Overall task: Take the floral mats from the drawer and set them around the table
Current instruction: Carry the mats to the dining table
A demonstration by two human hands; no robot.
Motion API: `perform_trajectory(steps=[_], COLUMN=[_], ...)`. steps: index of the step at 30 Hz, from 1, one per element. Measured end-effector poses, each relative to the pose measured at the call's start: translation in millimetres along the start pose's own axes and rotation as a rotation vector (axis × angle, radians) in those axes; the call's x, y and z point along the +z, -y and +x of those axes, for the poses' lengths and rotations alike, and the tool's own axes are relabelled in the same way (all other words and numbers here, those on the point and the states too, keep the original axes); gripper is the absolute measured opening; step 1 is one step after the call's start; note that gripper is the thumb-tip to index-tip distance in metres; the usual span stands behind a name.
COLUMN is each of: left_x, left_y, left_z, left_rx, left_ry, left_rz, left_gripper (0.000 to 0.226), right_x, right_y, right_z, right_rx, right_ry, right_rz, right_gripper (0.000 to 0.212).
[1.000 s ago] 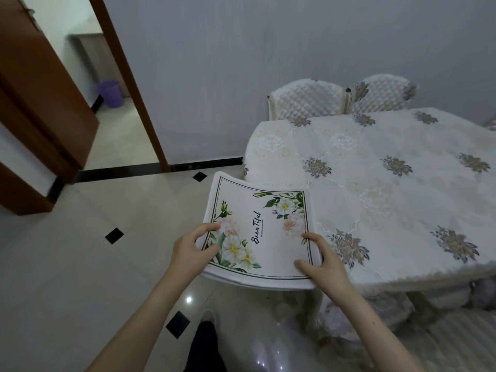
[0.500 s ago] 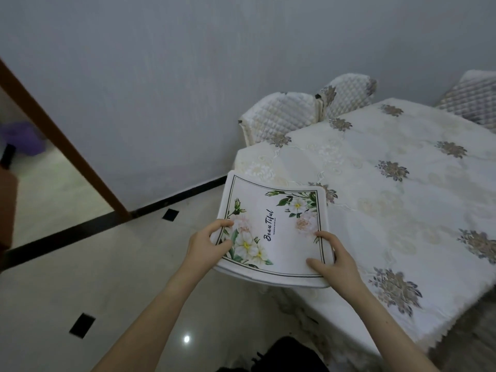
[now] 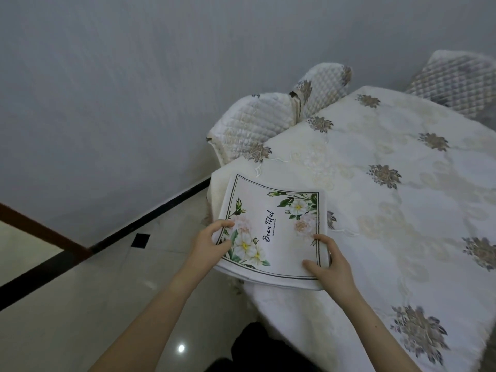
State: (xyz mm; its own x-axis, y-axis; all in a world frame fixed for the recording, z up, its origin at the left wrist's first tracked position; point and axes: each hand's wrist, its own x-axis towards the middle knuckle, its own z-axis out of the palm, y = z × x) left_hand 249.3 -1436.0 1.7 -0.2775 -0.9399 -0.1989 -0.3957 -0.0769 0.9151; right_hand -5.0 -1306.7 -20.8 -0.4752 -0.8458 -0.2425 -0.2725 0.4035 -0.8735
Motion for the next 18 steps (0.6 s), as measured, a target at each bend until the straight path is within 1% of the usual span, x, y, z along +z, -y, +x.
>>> perform_trajectory(steps=[2,5,11,15,18], left_x=[-4.9,-12.8,-23.5,-29.0,-35.8], left_y=[-6.6,-9.8,-3.9,5.7,14.8], left_z=[24.7,62.4,144.2,202.9,237.2], left_rx=[0.016,0.015,0.06,0.102,0.095], left_ry=[0.023,0.1,0.252,0.429,0.582], left_rz=[0.0,-0.008,0.096,0.175,0.216], left_gripper=[0.04,0.041,0.045,0.051,0.056], right_x=[7.6,20.6,58.7,93.8,122.7], right_y=[6.9,13.7,27.2,36.1,42.2], right_z=[15.3,36.7,61.4,64.7,62.9], right_rx=[0.009,0.035,0.106,0.19,0.27], right_ry=[-0.022,-0.063,-0.213,-0.362,-0.461], right_rz=[0.012,0.03,0.088,0.159,0.165], right_gripper=[0.053,0.054,0.056,0.057,0.056])
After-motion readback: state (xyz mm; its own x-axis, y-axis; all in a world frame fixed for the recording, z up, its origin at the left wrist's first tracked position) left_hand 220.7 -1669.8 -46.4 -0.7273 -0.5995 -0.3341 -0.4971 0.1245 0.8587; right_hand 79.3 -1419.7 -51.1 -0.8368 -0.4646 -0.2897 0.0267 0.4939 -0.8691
